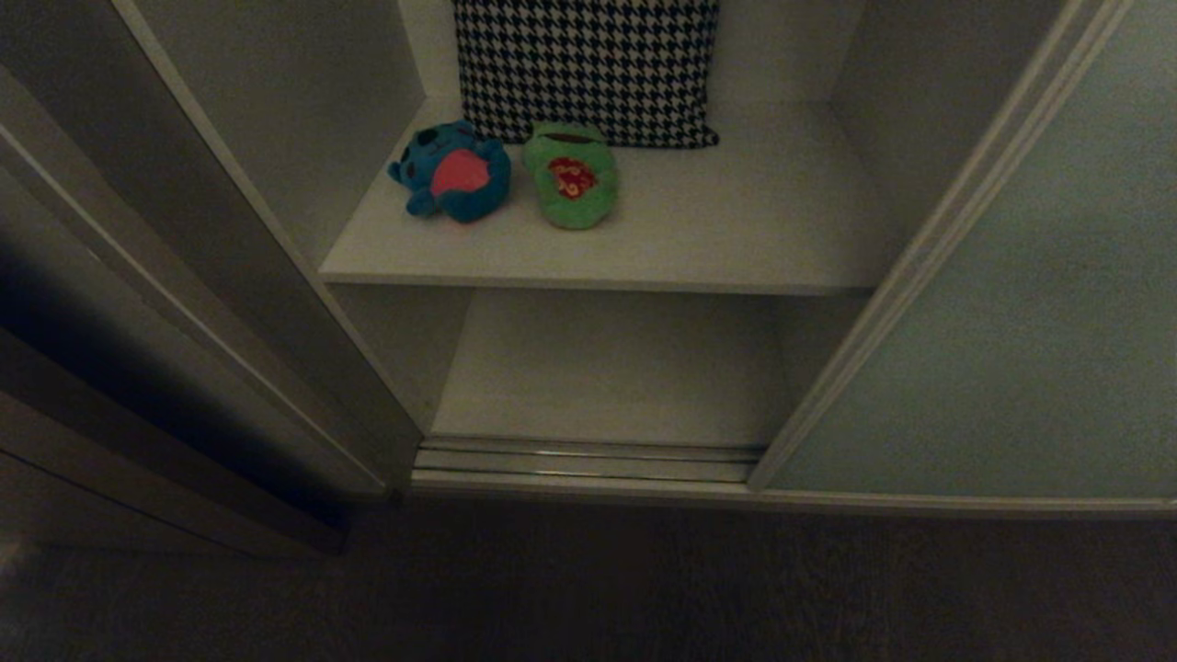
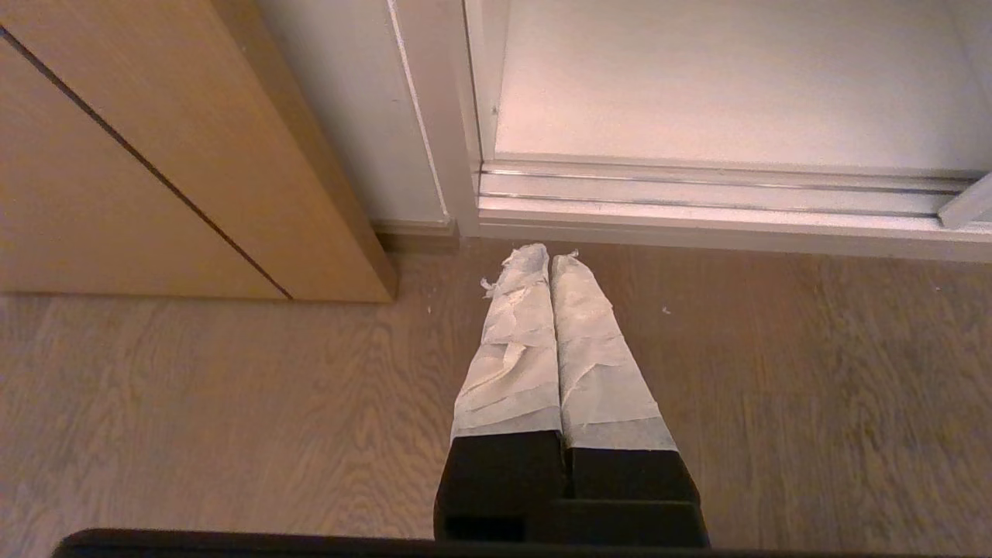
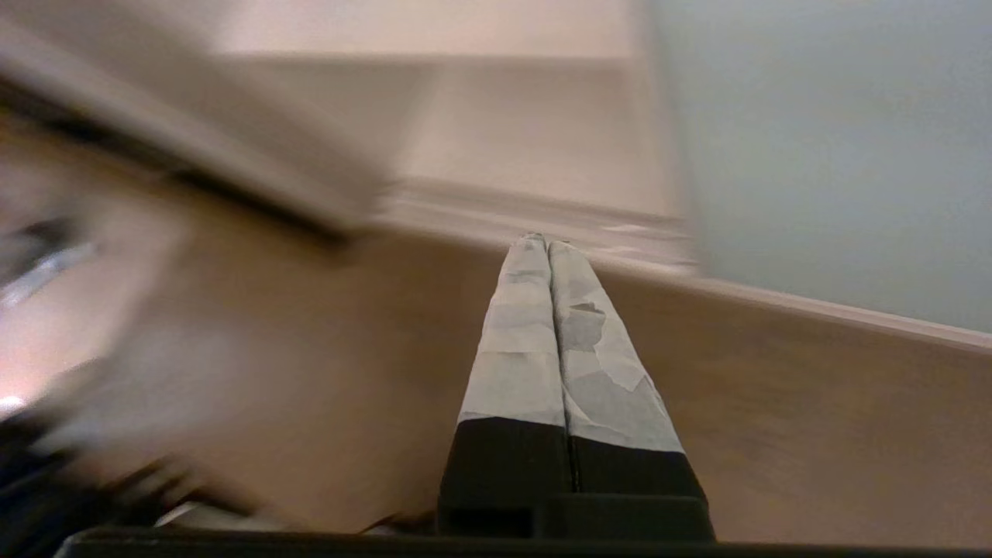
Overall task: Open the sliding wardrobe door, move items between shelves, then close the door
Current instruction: Close the door
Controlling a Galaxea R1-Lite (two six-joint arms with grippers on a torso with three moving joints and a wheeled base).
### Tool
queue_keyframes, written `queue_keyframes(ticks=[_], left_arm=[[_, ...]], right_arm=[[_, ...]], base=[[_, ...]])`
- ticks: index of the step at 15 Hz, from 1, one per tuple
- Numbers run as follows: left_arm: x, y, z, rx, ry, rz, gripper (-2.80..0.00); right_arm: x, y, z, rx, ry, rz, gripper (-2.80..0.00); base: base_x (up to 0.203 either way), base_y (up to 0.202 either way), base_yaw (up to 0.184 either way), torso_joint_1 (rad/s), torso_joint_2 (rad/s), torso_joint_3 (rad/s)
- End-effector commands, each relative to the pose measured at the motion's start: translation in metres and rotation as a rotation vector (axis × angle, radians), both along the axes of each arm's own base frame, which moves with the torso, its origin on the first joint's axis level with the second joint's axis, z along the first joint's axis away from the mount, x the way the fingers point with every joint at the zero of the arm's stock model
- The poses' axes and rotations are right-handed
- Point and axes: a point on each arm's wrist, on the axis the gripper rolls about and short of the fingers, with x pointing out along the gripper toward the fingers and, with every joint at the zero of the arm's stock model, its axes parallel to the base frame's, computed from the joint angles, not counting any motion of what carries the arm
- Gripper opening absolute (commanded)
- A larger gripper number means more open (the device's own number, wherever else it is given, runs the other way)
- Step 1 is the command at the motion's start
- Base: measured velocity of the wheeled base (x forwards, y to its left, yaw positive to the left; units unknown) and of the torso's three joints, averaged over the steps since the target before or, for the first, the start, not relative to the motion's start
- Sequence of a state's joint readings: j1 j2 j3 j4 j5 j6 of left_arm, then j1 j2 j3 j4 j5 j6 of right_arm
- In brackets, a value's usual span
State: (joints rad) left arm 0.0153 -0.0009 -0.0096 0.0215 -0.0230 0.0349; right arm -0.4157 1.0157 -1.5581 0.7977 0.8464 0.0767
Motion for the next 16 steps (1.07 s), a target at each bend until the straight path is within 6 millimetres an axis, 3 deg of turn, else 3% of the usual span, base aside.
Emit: queue_keyframes(ticks=[1,4,16], left_arm=[[0.0,0.0,0.0,-0.001,0.003,0.0,-2.8],[0.0,0.0,0.0,0.0,0.003,0.0,-2.8],[0.0,0.0,0.0,0.0,0.001,0.0,-2.8]], right_arm=[[0.036,-0.018,-0.005,0.07,0.069,0.08,-2.8],[0.062,-0.027,0.0,0.04,0.029,0.09,-2.8],[0.149,-0.012,-0.001,0.035,0.021,-0.035,-2.8]], base=[[0.0,0.0,0.0,0.0,0.0,0.0],[0.0,0.0,0.0,0.0,0.0,0.0],[0.0,0.0,0.0,0.0,0.0,0.0]])
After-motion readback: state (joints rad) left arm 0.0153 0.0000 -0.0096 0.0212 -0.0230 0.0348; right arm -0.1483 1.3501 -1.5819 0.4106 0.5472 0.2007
